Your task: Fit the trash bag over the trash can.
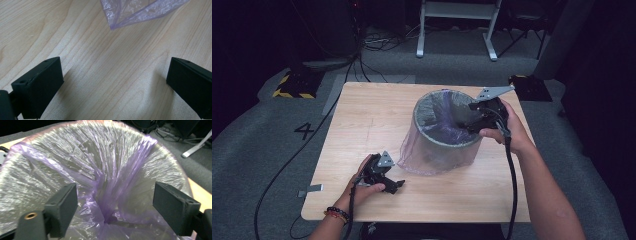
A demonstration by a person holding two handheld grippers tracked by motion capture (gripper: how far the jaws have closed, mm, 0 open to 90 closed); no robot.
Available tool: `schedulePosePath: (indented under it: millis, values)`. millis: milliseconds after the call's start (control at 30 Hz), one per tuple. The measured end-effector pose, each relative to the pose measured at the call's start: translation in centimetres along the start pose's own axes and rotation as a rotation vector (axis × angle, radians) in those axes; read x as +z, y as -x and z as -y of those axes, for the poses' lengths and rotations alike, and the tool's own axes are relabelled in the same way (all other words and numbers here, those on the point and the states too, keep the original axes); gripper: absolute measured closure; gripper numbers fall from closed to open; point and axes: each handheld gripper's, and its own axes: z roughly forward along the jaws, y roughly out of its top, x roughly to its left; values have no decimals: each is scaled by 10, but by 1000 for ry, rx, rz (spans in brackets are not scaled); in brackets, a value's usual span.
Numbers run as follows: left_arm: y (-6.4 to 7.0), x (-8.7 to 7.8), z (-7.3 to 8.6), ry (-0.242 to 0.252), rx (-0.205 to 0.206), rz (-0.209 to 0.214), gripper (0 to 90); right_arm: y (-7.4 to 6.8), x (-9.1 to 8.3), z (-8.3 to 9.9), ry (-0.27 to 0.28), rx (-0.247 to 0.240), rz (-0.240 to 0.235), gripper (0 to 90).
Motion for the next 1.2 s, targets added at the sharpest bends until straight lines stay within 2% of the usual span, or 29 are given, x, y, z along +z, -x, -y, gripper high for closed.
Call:
schedulePosePath:
  millis: [433,700,1200]
  values:
    - [0,0,0,0,0,0,7,-11,-24,7,31,-50,-6,199]
    - [0,0,0,0,0,0,7,-16,-39,20,29,-76,2,192]
    - [0,0,0,0,0,0,7,-20,-52,51,36,-72,9,194]
